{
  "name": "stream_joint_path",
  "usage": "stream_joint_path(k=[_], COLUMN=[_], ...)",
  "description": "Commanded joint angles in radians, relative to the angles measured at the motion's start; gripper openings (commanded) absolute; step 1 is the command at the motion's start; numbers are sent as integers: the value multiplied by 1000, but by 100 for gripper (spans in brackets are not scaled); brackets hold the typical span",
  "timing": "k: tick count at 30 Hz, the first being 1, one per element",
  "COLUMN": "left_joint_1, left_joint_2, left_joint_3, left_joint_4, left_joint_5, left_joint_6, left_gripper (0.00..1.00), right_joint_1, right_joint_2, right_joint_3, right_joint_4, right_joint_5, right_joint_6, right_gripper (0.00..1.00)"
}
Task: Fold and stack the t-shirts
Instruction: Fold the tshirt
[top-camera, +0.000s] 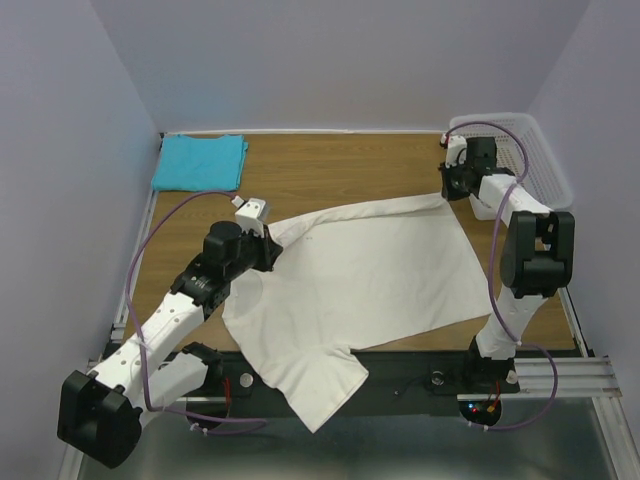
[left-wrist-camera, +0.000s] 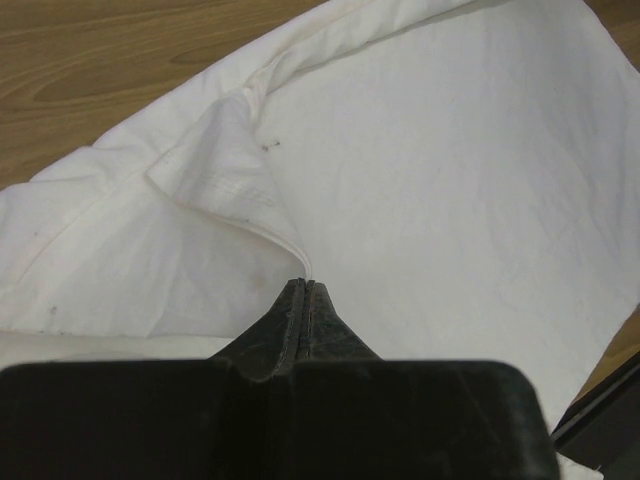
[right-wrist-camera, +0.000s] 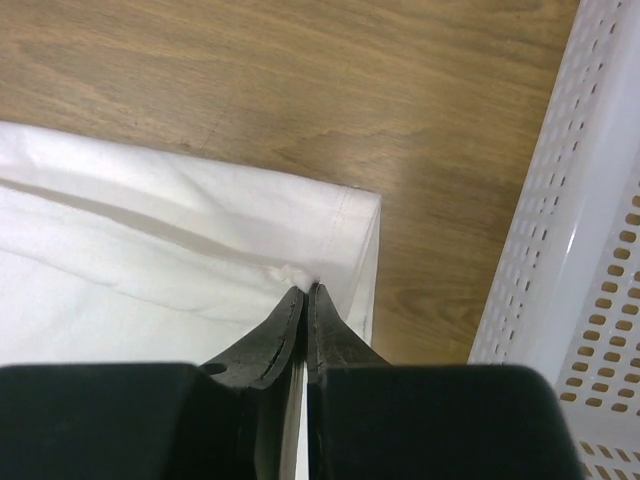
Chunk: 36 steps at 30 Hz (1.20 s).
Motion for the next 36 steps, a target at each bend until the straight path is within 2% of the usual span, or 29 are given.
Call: stream_joint_path(k=[1, 4, 9, 13, 15, 17, 20, 21, 22, 24, 26, 27, 29, 34, 36], left_joint_1=[-4, -5, -5, -4, -5, -5, -5, -4, -5, -5, -4, -4, -4, 18, 50], left_joint_2=[-19, -20, -5, 30, 52, 76, 95, 107, 108, 99, 66, 50, 21, -24, -2], left_joint_3=[5, 8, 28, 35, 34, 31, 40, 48, 55, 77, 100, 106, 120, 111, 85], left_joint_4=[-26, -57, -101, -127, -129, -134, -154, -170, -180, -193, -201, -204, -203, -157, -94], left_joint_5=[-9, -11, -8, 36, 92, 133, 142, 139, 135, 115, 58, 28, -64, -224, -203], left_joint_6=[-53, -69, -130, -167, -179, -184, -194, -194, -193, -187, -185, -185, -182, -259, -273], left_gripper=[0, 0, 0, 0, 0, 6, 30, 47, 52, 56, 67, 67, 74, 89, 89], right_joint_1=[0, 0, 0, 0, 0, -2, 0, 0, 0, 0, 0, 0, 0, 3, 21], right_joint_2=[-28, -35, -40, -40, -43, -48, -58, -68, -71, -83, -104, -114, -143, -183, -163], right_joint_3=[-25, -38, -58, -66, -66, -68, -66, -68, -68, -71, -81, -89, -107, -129, -97], right_joint_4=[41, 41, 46, 49, 50, 54, 54, 54, 54, 54, 52, 52, 51, 2, -73], right_joint_5=[-11, -4, 22, 36, 38, 29, 18, 9, 4, -13, -45, -62, -102, -390, -561], right_joint_6=[-16, -28, -48, -50, -45, -44, -41, -39, -39, -41, -54, -62, -76, -198, -275], right_gripper=[8, 8, 15, 23, 31, 36, 38, 40, 41, 43, 48, 48, 51, 56, 57])
